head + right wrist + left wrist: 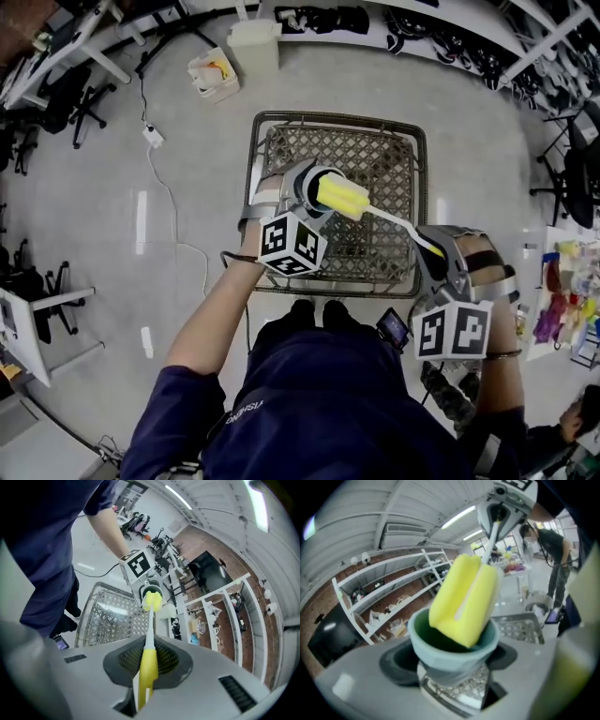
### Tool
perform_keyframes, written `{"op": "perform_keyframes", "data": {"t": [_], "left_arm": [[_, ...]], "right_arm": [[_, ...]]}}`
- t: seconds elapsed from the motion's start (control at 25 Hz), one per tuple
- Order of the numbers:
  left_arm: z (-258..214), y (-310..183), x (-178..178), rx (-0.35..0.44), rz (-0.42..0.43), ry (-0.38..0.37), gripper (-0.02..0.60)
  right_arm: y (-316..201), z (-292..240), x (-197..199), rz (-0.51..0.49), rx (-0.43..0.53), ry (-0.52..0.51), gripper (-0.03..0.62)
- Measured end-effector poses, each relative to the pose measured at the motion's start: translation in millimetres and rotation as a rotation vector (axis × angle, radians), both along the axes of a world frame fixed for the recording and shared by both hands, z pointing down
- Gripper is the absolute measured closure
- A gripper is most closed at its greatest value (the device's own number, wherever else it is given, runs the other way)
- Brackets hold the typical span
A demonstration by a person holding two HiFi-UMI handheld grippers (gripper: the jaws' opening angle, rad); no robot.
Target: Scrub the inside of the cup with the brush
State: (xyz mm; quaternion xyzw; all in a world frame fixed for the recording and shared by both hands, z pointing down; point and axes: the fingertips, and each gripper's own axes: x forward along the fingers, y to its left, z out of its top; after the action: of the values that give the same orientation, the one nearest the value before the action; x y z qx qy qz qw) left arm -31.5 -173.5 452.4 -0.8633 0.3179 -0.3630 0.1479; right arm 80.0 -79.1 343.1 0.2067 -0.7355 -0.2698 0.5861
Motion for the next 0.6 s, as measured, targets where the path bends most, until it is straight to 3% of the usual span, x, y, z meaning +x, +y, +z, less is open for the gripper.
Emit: {"op": "perform_keyframes", "data": {"t": [0.28, 0.44, 0.6], "left_arm": [[2.2, 5.9, -19.8, 0.011, -0.028, -0.175, 0.192], [0.0, 4.9, -24.7, 0.023, -0.036, -0.231, 0.192], [-0.9, 2.4, -28.1, 0.034, -0.041, -0.257, 0.192]], "right_arm": [[2.6, -11.5, -39.1, -0.124, 0.113, 0.189, 0.565], [1.6, -17.7, -52.6, -0.176, 0.151, 0.258, 0.565], [-8.6, -15.2, -48.9, -0.151, 0.127, 0.271, 0.565]]}}
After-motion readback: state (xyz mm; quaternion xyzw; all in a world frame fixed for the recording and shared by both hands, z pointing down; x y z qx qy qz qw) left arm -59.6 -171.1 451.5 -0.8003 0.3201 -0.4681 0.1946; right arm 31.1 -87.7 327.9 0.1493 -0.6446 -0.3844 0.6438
